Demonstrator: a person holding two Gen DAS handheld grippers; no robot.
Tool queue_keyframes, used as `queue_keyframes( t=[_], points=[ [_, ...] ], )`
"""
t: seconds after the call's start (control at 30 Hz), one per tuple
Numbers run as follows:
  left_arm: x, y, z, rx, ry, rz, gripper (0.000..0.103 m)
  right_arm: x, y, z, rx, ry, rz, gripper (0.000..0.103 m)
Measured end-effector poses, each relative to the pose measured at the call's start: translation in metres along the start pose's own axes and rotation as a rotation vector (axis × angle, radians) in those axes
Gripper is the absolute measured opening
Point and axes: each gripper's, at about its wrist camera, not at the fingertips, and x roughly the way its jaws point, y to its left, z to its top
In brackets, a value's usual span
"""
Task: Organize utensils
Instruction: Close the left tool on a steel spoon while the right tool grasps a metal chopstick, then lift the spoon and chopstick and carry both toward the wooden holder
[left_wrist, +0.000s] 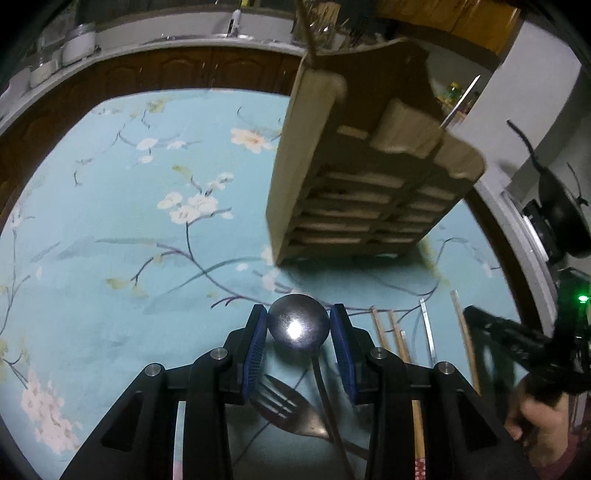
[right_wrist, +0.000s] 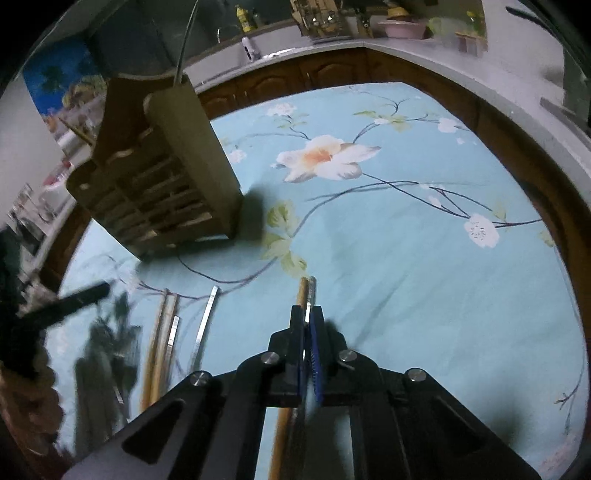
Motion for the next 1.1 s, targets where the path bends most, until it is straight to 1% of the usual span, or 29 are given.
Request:
queue_keyframes(
  t=[0.23,0.53,0.83,0.97,1.1],
  points=[
    [-0.022,0.005,-0.002,-0.022,-0.032,-0.017,0.034,0.005,-0.004,0.003,0.023,0.008,0.008,0.006],
    [-0.026,0.002,-0.003,-0.012,-0.033,-0.033,0.034,0.014,0.006,0.006,-0.045,0.034,-0.019,0.007],
    [-0.042,-0.004,-0.007,0.003,-0.074,-0.033,0.034,0.027,0.015,0.025,-0.105,0.071,-0.044,0.007],
    [-0.053,-0.005,-0.012,0.014,-0.092,-0.031,0.034,0.028,0.015,0.026,-0.103,0.055,-0.031,0.005],
    [-0.067,-0.007,-0.017,0.019,-0.111,-0.035,0.034,0.013,0.015,0.022,-0.076,0.006,-0.002,0.004]
  ],
)
